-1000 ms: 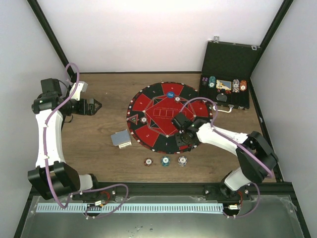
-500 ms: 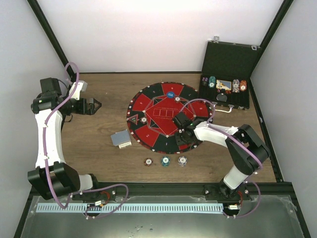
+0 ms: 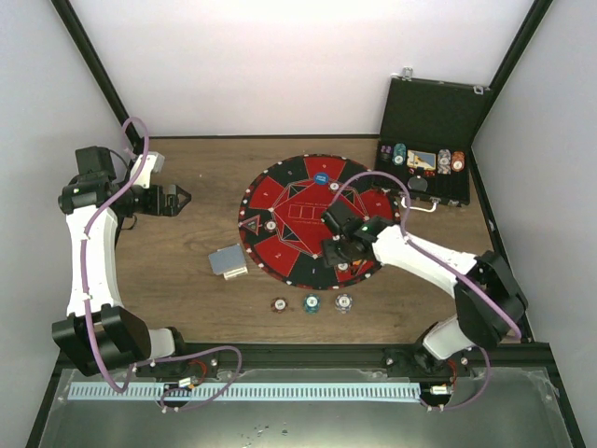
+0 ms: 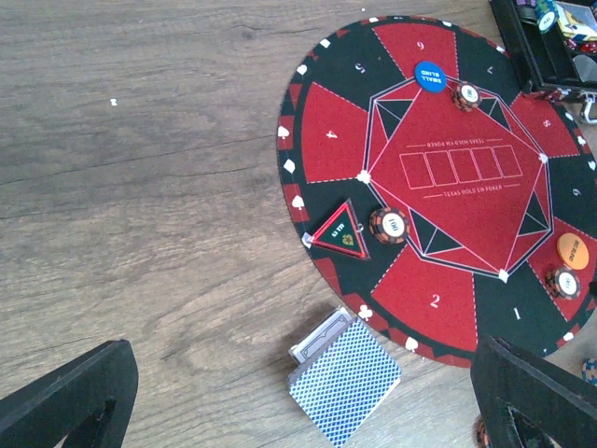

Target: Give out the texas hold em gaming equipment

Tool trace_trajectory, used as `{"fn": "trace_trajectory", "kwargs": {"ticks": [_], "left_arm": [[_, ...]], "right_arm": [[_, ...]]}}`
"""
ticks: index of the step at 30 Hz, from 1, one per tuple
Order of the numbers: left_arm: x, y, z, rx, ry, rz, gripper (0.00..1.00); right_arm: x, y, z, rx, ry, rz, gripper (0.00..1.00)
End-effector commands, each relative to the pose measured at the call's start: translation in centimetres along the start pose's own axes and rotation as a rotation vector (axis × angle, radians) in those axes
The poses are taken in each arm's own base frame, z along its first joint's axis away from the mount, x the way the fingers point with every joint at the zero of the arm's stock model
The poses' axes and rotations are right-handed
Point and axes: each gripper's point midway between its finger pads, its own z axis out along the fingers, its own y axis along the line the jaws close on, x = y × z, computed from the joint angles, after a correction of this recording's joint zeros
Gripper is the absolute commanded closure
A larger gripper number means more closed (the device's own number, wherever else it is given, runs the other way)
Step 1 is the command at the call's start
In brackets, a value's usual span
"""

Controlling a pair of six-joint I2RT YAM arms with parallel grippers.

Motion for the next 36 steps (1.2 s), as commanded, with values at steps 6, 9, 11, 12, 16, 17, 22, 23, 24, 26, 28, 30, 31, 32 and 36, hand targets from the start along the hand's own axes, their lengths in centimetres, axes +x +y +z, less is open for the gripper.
{"fn": "trace_trajectory", "kwargs": {"ticks": [6,9,11,12,16,17,22,23,24,26,28,30,31,32,36], "left_arm": [[-0.8,-0.6,-0.9,0.01,-0.029,0.02,0.0],[-0.7,-0.5,-0.8,0.01,-0.024,0.016,0.0],[-0.8,-0.6,-0.8,0.011,-0.025,0.017,0.0],[-0.8,-0.6,-0.9,0.01,-0.028,0.019,0.0],[-0.9,-0.6,-1.0,0.007,-0.031,0.026,0.0],[-0.9,-0.6,-1.0,0.006,-0.029,0.024,0.0],[-0.9,-0.7,-1.1,0.009,-0.03,0.027,0.0],[-0.8,-0.8,-1.1,0.01,-0.03,0.027,0.0],[-0.8,-0.7,-1.1,0.007,-0.029,0.027,0.0],[-0.8,-0.7,-1.1,0.006,-0.03,0.028,0.0],[-0.8,-0.7,-1.1,0.006,-0.03,0.03,0.0],[-0.8,-0.7,-1.1,0.005,-0.027,0.028,0.0],[-0.8,-0.7,-1.1,0.005,-0.028,0.03,0.0],[-0.7,-0.6,-1.0,0.005,-0.026,0.029,0.0],[-0.6,-0.7,-1.0,0.008,-0.025,0.029,0.0]], "right_arm": [[4.6,9.0,-4.2,-0.048,0.018,-0.163,0.29],[6.5,10.6,-3.6,-0.061,0.052,-0.19,0.25],[7.4,11.2,-3.2,-0.067,0.072,-0.203,0.24],[7.8,11.3,-2.9,-0.066,0.079,-0.206,0.24],[8.7,11.3,-1.9,-0.057,0.105,-0.217,0.24],[8.9,11.2,-1.7,-0.056,0.109,-0.219,0.24],[9.8,10.7,-0.4,-0.032,0.134,-0.224,0.28],[10.0,10.6,-0.2,-0.028,0.14,-0.226,0.29],[10.1,10.6,0.0,-0.027,0.143,-0.226,0.31],[10.3,10.6,0.2,-0.03,0.146,-0.225,0.34],[10.2,10.7,0.2,-0.033,0.143,-0.224,0.38],[10.1,10.8,0.2,-0.036,0.139,-0.223,0.42],[10.0,10.8,0.2,-0.037,0.136,-0.221,0.43],[9.9,10.9,0.1,-0.039,0.134,-0.22,0.44],[9.7,11.1,0.0,-0.045,0.131,-0.219,0.48]]}}
